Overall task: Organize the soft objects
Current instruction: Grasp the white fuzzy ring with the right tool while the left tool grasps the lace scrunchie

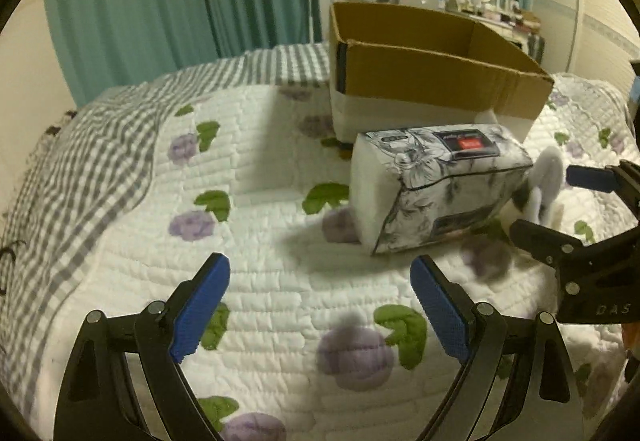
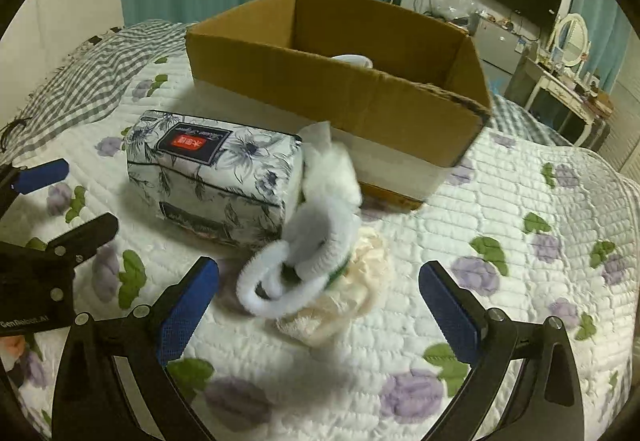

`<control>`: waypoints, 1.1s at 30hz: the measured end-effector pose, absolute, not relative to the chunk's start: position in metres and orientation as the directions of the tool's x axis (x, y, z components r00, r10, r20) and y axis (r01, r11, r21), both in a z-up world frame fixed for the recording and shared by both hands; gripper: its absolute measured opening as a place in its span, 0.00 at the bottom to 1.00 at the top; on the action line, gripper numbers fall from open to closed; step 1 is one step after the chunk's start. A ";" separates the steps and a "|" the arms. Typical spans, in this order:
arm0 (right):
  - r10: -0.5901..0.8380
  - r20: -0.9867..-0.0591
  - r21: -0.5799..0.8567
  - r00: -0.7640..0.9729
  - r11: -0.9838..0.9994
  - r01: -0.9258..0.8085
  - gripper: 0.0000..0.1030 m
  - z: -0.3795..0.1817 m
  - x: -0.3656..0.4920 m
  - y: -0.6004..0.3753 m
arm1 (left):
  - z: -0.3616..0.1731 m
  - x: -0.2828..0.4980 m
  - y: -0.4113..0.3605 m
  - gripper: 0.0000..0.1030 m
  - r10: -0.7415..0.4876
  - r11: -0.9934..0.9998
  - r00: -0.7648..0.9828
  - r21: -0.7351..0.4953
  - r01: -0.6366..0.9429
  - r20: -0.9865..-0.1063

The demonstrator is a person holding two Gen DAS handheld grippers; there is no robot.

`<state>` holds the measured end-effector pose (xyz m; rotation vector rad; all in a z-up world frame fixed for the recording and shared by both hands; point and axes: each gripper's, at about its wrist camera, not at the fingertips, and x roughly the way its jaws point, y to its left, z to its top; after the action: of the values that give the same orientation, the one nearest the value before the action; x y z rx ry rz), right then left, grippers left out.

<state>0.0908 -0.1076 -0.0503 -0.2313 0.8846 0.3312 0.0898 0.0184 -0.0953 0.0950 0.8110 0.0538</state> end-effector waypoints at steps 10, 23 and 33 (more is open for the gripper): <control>0.209 -0.770 -0.023 0.603 0.935 -0.354 0.35 -0.036 0.095 -0.112 | -0.100 0.084 0.017 0.90 0.076 0.996 0.659 0.084 -0.020 -0.748; 0.261 -0.719 0.061 0.644 0.947 -0.316 0.35 0.024 0.078 -0.189 | -0.082 0.083 -0.074 0.90 -0.010 0.995 0.653 0.061 0.085 -0.758; 0.173 -0.835 0.067 0.522 0.974 -0.216 0.34 -0.052 0.111 -0.231 | -0.122 0.124 -0.127 0.82 -0.075 0.990 0.556 0.005 0.142 -0.828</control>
<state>0.1108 -0.2313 -0.0519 -0.0464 0.9942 0.2331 0.1236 -0.1271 -0.1223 0.0742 0.9733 -0.1285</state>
